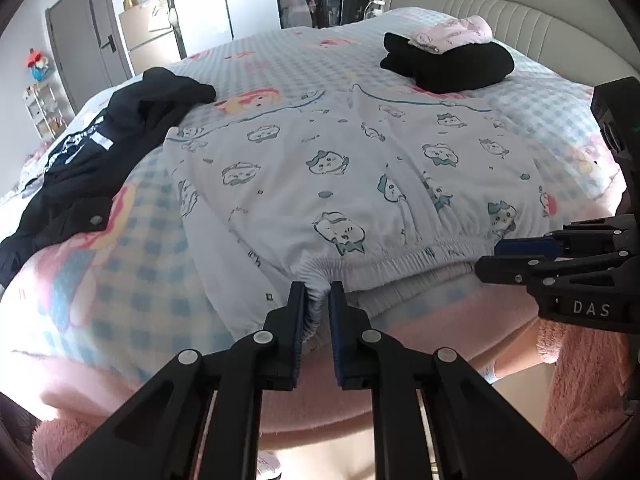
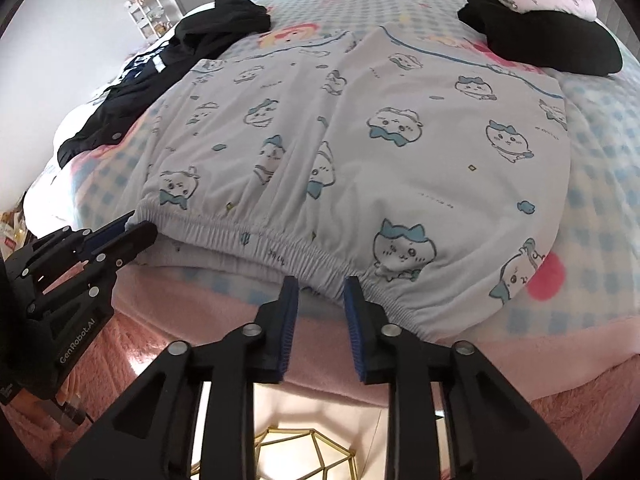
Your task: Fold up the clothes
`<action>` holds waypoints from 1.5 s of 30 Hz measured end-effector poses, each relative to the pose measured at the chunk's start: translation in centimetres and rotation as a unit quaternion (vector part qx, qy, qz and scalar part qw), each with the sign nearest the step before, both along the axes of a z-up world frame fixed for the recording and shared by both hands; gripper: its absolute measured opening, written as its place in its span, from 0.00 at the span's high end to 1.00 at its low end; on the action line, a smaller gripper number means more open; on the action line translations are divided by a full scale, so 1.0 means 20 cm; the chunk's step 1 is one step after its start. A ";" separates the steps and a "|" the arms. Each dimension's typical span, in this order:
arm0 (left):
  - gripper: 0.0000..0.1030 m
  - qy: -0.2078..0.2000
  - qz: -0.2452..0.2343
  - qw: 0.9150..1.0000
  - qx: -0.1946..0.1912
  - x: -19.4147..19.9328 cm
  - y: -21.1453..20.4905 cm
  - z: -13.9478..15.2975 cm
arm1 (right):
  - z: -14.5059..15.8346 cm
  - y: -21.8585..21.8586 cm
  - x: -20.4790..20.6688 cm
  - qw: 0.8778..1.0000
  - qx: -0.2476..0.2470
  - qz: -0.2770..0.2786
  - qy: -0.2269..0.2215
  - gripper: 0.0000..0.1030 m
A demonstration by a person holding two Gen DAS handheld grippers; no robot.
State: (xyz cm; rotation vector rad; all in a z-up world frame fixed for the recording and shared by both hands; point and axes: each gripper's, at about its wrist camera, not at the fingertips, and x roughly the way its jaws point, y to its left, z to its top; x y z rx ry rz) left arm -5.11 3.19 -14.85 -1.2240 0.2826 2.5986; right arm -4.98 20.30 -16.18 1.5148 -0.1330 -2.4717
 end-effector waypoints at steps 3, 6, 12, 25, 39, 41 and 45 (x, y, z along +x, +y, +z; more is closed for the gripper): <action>0.88 -0.020 0.019 1.000 0.012 0.00 -0.06 -0.03 | -0.01 -0.01 0.00 1.000 0.004 0.003 0.005 0.64; 0.85 -0.039 0.052 0.998 0.024 0.02 -0.16 -0.04 | -0.02 0.04 0.00 1.000 -0.006 -0.016 -0.008 0.64; 0.78 -0.060 0.091 0.993 0.053 0.05 -0.31 0.02 | -0.02 0.09 0.02 0.999 0.002 -0.029 -0.020 0.64; 0.78 -0.074 0.096 0.993 0.018 -0.21 -0.17 -0.02 | 0.00 0.07 -0.05 0.999 -0.013 -0.045 -0.026 0.64; 0.67 -0.041 0.064 0.993 0.086 -0.06 -0.23 0.12 | 0.07 0.15 -0.01 0.998 -0.049 -0.046 -0.016 0.63; 0.67 -0.047 0.031 0.994 0.089 -0.06 -0.12 0.10 | 0.06 0.12 -0.03 0.998 -0.055 -0.036 -0.023 0.63; 0.67 -0.058 -0.007 0.997 0.052 -0.07 0.04 0.02 | 0.04 0.06 -0.03 0.999 -0.029 -0.021 -0.026 0.63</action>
